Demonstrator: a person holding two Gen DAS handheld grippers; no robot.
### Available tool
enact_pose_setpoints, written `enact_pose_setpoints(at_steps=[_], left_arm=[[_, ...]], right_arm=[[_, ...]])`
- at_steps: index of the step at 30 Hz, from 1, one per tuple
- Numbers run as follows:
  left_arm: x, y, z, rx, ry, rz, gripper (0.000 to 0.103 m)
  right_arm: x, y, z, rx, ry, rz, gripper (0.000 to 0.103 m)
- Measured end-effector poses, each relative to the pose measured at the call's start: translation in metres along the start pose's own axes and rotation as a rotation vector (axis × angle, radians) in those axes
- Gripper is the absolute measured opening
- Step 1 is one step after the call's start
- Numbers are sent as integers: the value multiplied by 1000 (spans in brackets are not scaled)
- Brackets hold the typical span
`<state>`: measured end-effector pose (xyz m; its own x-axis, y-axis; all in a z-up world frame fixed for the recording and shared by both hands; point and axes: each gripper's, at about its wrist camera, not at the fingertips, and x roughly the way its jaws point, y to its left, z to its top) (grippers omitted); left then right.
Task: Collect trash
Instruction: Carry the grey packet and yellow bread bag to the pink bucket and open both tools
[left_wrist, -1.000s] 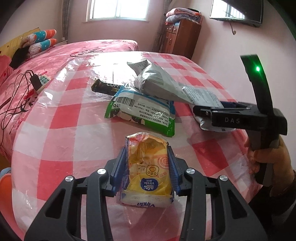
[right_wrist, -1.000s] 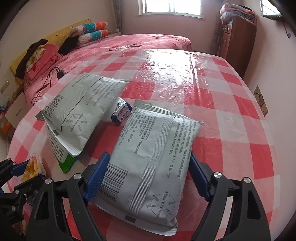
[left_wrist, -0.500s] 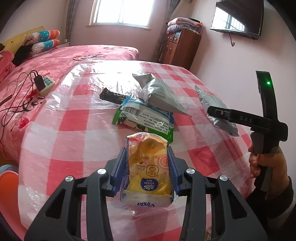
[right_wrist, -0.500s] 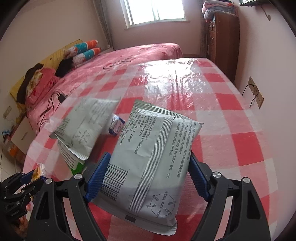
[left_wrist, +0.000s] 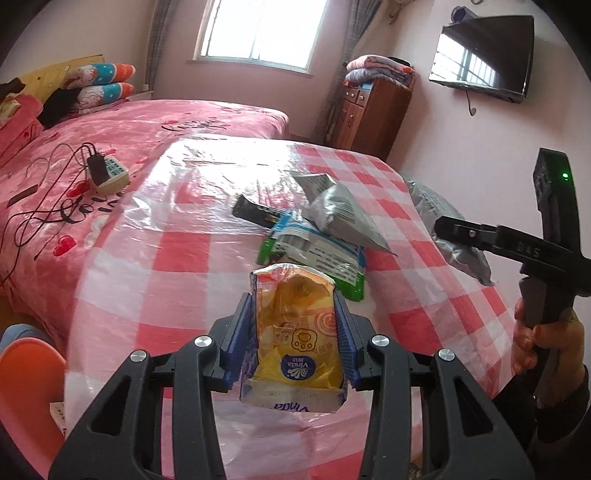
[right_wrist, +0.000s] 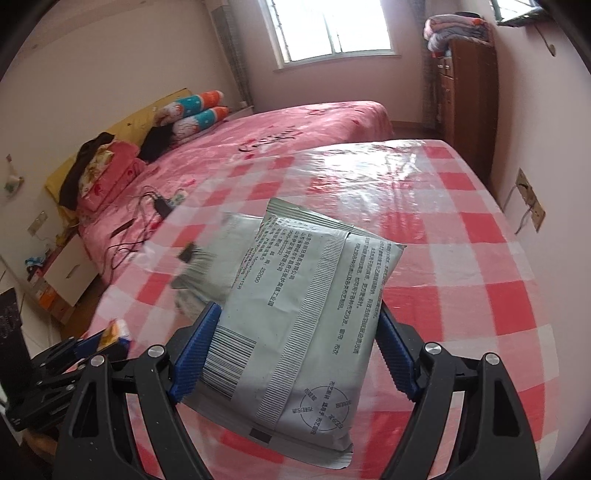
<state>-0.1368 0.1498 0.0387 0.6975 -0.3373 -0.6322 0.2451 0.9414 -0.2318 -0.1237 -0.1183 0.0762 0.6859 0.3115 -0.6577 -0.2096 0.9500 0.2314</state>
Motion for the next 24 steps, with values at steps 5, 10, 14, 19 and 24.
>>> enact_pose_setpoints(at_steps=[5,10,14,19,24], left_arm=[[-8,18,1,-31,-21,22,44],[-20,38,0,-66,-44,55,44],[-30,56,-3,-95,-59,90,44],[-47,85,-8,-138,-78,153,44],[-65,117,-17,-190,-93,217,44]], right_arm=[[0,31,0,-50,5,44,81],[6,67,-4,-111,31,105,81],[15,96,-9,-154,60,160,81],[25,136,-17,-223,97,227,81],[37,179,-23,-292,131,290,81]])
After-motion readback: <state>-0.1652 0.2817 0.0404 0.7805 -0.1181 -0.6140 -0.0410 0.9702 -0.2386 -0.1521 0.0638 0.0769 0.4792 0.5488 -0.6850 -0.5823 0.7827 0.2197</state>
